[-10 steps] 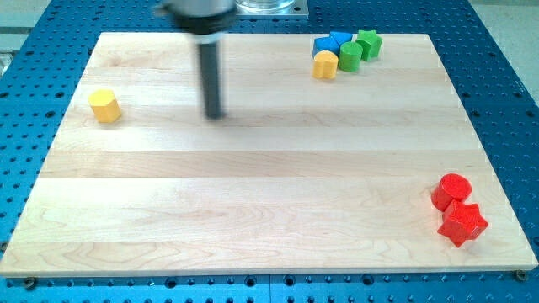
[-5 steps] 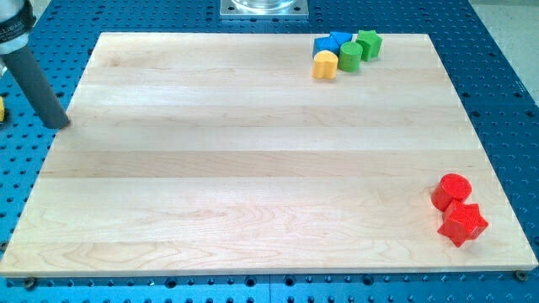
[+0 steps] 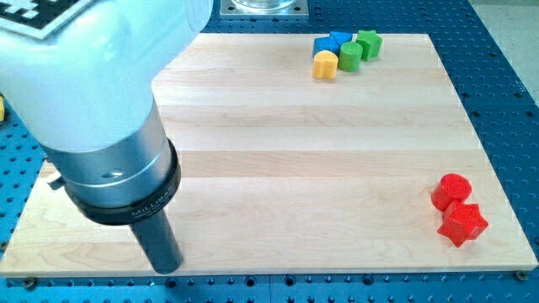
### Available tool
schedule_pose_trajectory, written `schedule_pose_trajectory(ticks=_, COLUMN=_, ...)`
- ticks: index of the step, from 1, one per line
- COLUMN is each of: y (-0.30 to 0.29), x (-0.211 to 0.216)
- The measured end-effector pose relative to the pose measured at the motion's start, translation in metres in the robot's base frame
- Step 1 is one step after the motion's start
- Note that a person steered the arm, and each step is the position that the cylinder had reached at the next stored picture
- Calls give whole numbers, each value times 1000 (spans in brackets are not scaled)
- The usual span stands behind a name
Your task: Separate the red blocks
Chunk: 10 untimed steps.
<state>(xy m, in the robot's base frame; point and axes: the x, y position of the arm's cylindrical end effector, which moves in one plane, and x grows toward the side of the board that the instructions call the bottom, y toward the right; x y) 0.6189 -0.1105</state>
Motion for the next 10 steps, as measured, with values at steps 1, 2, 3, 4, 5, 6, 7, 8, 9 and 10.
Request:
schedule_pose_trajectory(ticks=1, y=5, x=-2)
schedule_pose_trajectory(ticks=2, y=136, x=-15)
schedule_pose_trajectory(ticks=3, y=219, x=-43)
schedule_pose_trajectory(ticks=4, y=206, x=-60)
schedule_pose_trajectory(ticks=5, y=274, x=-141)
schedule_pose_trajectory(ticks=6, y=379, x=-197)
schedule_pose_trajectory(ticks=7, y=454, x=-159)
schedule_pose_trajectory(ticks=8, y=454, x=-82)
schedule_pose_trajectory(ticks=9, y=426, x=-5)
schedule_pose_trajectory(ticks=10, y=410, x=-2)
